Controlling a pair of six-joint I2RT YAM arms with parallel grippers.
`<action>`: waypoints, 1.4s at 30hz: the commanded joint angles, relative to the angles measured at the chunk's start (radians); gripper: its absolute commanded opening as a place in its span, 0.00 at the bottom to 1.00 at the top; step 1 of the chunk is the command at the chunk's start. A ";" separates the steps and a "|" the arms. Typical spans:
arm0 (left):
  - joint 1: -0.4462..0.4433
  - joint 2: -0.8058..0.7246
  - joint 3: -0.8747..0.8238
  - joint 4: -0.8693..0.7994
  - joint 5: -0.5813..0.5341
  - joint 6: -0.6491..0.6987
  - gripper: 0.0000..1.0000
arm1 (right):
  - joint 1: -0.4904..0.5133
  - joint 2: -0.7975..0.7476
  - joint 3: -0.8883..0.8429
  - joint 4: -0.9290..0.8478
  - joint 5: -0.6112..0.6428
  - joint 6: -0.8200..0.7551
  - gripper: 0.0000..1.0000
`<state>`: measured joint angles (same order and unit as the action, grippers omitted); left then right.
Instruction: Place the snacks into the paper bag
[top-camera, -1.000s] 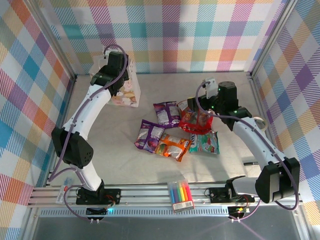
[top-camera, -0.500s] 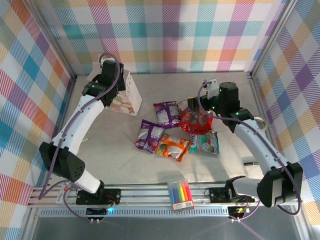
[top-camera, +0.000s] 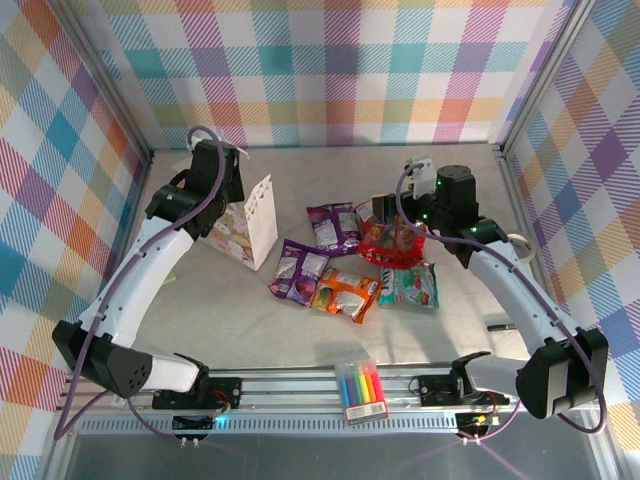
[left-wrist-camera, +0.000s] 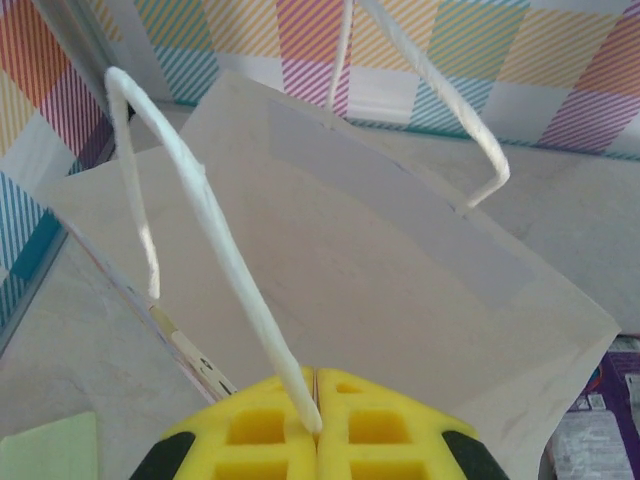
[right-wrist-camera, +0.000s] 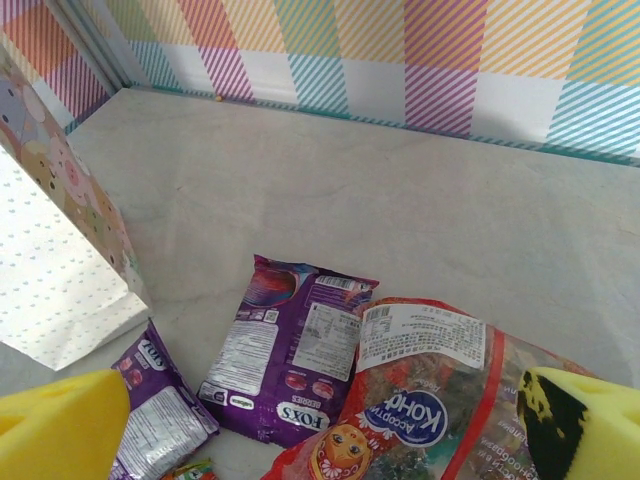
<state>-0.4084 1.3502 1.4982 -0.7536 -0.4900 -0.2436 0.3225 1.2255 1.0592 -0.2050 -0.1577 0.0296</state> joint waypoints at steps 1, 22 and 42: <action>-0.024 -0.058 -0.040 -0.046 -0.007 -0.043 0.02 | 0.011 -0.029 -0.010 -0.015 0.006 0.019 0.99; -0.057 -0.166 -0.053 -0.317 -0.008 -0.105 0.19 | 0.028 -0.049 -0.025 -0.016 0.011 0.018 0.99; -0.058 -0.117 -0.044 -0.403 -0.064 -0.250 0.53 | 0.032 -0.008 -0.031 0.020 0.005 0.003 0.99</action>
<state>-0.4580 1.2171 1.4551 -1.1500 -0.5274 -0.4572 0.3481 1.2095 1.0363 -0.2207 -0.1432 0.0376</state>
